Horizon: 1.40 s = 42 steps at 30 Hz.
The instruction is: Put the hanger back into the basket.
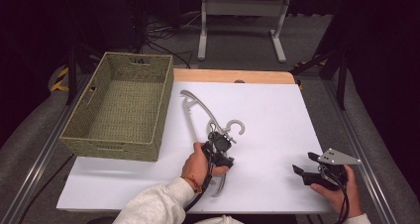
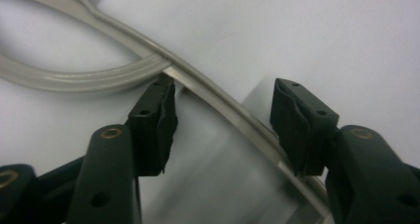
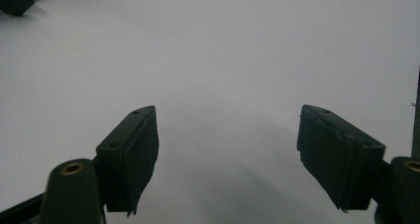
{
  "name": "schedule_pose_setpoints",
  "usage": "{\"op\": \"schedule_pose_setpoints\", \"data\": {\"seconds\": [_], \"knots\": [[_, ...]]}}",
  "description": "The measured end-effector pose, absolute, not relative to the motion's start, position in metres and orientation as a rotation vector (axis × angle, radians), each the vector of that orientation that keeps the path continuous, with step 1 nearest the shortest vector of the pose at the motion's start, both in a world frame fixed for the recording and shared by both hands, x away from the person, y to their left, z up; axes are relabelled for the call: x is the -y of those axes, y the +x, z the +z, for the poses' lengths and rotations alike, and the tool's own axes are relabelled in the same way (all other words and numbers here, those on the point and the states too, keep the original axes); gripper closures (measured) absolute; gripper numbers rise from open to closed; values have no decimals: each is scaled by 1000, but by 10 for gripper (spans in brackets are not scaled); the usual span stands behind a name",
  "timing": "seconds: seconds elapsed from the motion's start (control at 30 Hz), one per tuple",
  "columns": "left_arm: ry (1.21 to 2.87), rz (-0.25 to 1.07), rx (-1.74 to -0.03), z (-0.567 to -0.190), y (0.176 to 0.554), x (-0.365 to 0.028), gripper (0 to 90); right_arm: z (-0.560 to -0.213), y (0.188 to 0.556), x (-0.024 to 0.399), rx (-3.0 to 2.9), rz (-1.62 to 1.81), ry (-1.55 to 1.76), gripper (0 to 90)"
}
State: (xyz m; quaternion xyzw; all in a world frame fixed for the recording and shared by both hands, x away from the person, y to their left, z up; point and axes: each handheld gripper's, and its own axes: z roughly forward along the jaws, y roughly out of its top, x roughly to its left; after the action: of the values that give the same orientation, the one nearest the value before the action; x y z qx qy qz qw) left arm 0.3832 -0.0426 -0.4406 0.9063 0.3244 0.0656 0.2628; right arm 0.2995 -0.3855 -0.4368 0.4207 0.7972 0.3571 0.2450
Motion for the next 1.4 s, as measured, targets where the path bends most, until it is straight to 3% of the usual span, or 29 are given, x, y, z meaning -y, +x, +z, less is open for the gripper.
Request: {"op": "schedule_pose_setpoints", "data": {"seconds": [0.23, 0.3, 0.33, 0.4, 0.47, 0.57, 0.63, 0.7, 0.97, 1.07, 1.13, 1.27, 1.4], "knots": [[2421, 109, -841, -437, 382, 28, 619, -438, 301, 387, -2185, 958, 1172, 246], [2406, 70, -765, -431, 379, 24, 757, -439, 301, 387, -2191, 957, 1173, 245], [2452, 118, -772, -430, 378, 23, 900, -439, 301, 386, -2192, 958, 1173, 245], [2491, 114, -798, -439, 381, 18, 900, -438, 301, 386, -2196, 955, 1167, 244], [2382, -36, -860, -443, 389, 5, 900, -439, 301, 384, -2207, 947, 1164, 242], [2365, 9, -873, -441, 386, 9, 679, -440, 303, 384, -2208, 935, 1175, 242], [2335, -14, -892, -442, 387, 10, 634, -440, 303, 383, -2211, 939, 1171, 242], [2328, 3, -918, -442, 386, 12, 514, -440, 303, 383, -2215, 938, 1166, 242], [2319, 3, -911, -444, 381, 28, 379, -441, 303, 384, -2219, 937, 1169, 243], [2364, 83, -886, -444, 377, 34, 400, -441, 304, 384, -2220, 933, 1171, 243], [2413, 210, -813, -445, 371, 35, 498, -441, 304, 384, -2222, 933, 1171, 243], [2415, 198, -805, -444, 370, 31, 537, -441, 303, 384, -2224, 934, 1169, 242], [2383, 137, -744, -440, 363, 19, 646, -441, 303, 385, -2219, 931, 1178, 243]]}}
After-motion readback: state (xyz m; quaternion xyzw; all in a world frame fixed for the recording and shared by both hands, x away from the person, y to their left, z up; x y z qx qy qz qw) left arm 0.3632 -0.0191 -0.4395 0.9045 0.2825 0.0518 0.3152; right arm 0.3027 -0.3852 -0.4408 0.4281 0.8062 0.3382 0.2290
